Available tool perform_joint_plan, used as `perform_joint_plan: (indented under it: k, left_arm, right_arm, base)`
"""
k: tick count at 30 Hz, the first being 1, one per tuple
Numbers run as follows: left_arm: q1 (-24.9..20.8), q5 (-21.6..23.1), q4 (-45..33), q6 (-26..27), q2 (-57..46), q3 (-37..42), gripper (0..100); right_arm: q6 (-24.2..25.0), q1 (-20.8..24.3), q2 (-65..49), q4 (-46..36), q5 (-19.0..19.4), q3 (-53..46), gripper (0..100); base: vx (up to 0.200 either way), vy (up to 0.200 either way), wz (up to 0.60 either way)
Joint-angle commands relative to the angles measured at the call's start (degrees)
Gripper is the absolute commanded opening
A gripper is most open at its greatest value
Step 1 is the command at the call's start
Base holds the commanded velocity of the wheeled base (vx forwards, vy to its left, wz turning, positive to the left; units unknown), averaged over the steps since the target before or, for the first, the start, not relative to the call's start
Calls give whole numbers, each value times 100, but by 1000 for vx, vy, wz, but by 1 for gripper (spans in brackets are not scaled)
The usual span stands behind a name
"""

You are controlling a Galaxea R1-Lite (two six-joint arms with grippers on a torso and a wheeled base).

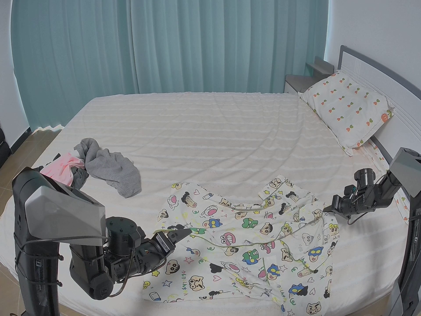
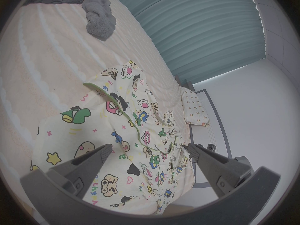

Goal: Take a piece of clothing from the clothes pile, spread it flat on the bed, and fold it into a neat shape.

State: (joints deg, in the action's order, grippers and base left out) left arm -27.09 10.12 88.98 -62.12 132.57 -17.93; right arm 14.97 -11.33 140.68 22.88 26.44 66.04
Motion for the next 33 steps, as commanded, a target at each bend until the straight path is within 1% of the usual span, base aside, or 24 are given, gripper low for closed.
perform_joint_plan:
  k: [1, 4, 11, 12, 13, 16, 21, 22, 26, 28, 29, 33]
  left_arm:
    - [2, -10, 102, -2, 23, 0, 100]
    - [2, -10, 102, -2, 23, 0, 100]
    - [2, -89, 102, -2, 23, -9, 100]
    - [2, -107, 102, -2, 23, -26, 100]
    - [2, -107, 102, -2, 23, -26, 100]
    - [2, -107, 102, -10, 23, -52, 100]
    - [11, -107, 102, -10, 23, -52, 100]
    - [11, -107, 102, -19, 14, -52, 100]
    - [28, -98, 102, -28, 14, -61, 100]
    - [28, -89, 102, -19, 14, -61, 100]
    - [28, -89, 102, -19, 14, -61, 100]
    - [72, -89, 102, -54, -3, -123, 100]
  right_arm:
    - [120, -107, -41, 208, -174, -29, 0]
    - [190, -133, -14, 296, -368, 6, 0]
    - [190, -230, -14, 296, -491, 23, 0]
    - [182, -274, -23, 287, -649, 15, 0]
    - [182, -291, -23, 278, -684, 15, 0]
    - [173, -379, -49, 261, -719, -21, 0]
    - [138, -397, -93, 225, -719, -100, 0]
    - [138, -397, -128, 234, -728, -152, 100]
    - [155, -309, -410, 252, -693, -276, 100]
    - [199, -133, -700, 287, -684, -399, 100]
    - [199, -116, -726, 287, -684, -399, 100]
    - [419, 456, -1183, 472, -719, -557, 100]
  base:
    - [0, 0, 0]
    - [0, 0, 0]
    - [0, 0, 0]
    - [0, 0, 0]
    - [0, 0, 0]
    - [0, 0, 0]
    - [0, 0, 0]
    - [0, 0, 0]
    - [0, 0, 0]
    - [0, 0, 0]
    - [0, 0, 0]
    - [0, 0, 0]
